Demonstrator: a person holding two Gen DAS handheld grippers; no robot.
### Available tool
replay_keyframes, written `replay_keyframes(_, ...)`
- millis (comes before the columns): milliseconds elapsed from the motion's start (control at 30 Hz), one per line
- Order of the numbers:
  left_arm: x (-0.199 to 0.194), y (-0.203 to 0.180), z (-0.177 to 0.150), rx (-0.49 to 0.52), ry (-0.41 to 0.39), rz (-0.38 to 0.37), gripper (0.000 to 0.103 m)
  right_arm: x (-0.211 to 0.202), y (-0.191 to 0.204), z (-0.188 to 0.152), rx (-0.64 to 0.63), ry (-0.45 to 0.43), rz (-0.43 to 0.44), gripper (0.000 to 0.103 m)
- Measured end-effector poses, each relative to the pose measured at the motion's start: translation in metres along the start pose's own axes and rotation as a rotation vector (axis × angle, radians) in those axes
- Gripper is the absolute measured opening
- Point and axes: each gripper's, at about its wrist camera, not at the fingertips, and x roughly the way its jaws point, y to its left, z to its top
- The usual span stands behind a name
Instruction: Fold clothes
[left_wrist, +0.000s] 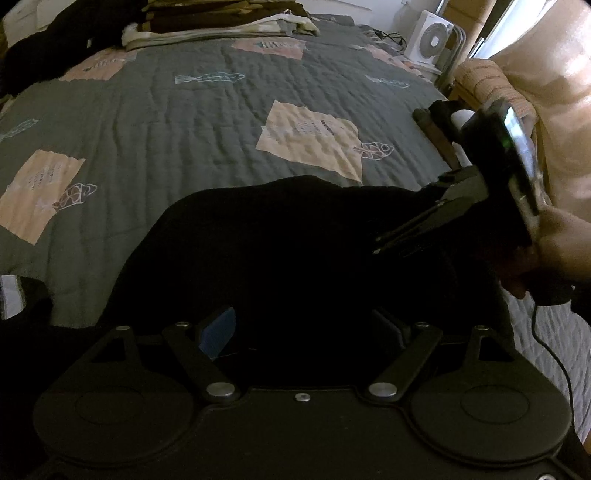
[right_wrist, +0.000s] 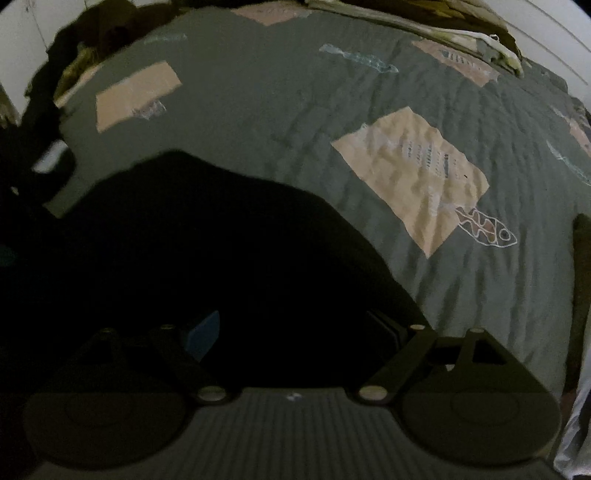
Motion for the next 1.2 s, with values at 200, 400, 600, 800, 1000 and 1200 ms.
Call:
replay_keyframes(200,-0.002,0.003,-0.002,-0.014,-0.001,-0.005,0.079,0.014,0.003,-0.025,-0.075,0.020,0.008,0.069)
replay_keyframes(400,0.001,0.008,-0.004,-0.033,-0.003,-0.012,0.079,-0.001,-0.030,-0.042,0.138,-0.002,0.187,0.029)
replay_keyframes(600,0.001,0.015,-0.008,-0.055,-0.011,-0.025,0.079,-0.025,-0.053,-0.049,0.349,-0.049,0.416,0.011)
replay_keyframes(800,-0.002,0.021,-0.009,-0.071,-0.030,-0.050,0.079,-0.050,-0.061,-0.058,0.452,-0.119,0.599,0.000)
replay_keyframes(1000,0.000,0.018,-0.007,-0.054,-0.041,-0.060,0.079,-0.060,-0.066,-0.059,0.476,-0.134,0.580,0.002)
replay_keyframes(1200,0.000,0.011,-0.010,-0.036,-0.033,-0.075,0.081,-0.050,-0.082,-0.047,0.383,-0.129,0.420,0.037)
